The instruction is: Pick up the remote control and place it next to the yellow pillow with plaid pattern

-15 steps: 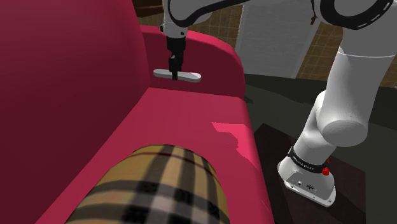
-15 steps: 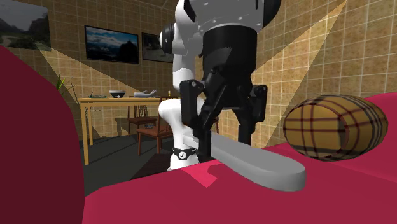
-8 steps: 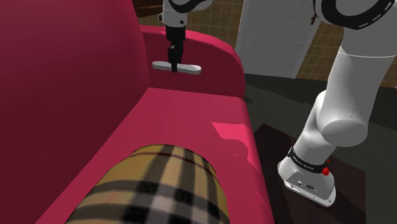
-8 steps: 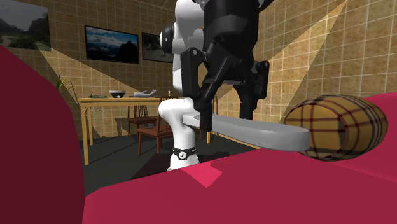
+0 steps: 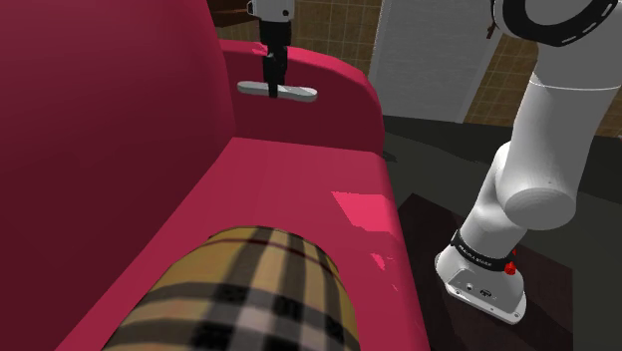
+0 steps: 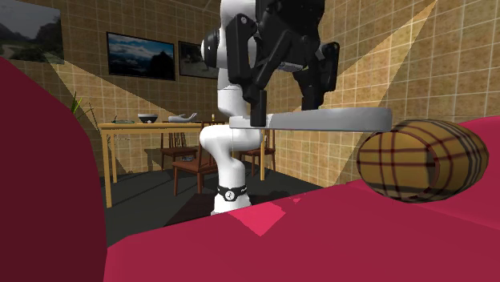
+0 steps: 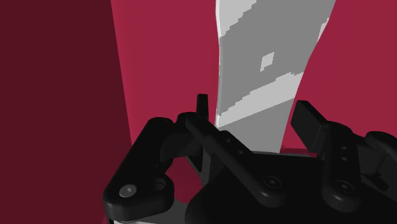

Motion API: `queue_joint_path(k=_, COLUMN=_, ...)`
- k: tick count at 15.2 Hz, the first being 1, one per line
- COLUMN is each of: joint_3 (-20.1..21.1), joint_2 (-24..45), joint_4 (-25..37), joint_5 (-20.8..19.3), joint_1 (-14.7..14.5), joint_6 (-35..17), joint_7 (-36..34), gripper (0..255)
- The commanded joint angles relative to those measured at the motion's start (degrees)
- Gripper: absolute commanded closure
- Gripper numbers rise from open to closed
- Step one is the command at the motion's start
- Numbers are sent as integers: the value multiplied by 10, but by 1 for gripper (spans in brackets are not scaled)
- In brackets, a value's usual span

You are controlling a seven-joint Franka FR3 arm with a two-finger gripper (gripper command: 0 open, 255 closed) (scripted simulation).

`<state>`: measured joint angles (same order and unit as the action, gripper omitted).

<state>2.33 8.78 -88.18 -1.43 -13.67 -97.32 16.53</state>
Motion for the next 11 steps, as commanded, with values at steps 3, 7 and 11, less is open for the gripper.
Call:
queue_joint_path(k=3, joint_3=0, joint_2=6, joint_4=40, joint_5=0, joint_1=-1, joint_6=34, joint_7=0, gripper=255)
queue_joint_path(k=7, joint_3=0, joint_2=14, joint_4=82, joint_5=-1, joint_1=-1, joint_6=69, joint_7=0, gripper=255)
queue_joint_path(k=11, joint_3=1, joint_2=25, joint_4=130, joint_5=-1, joint_1=-1, joint_6=105, joint_7=1, gripper=255)
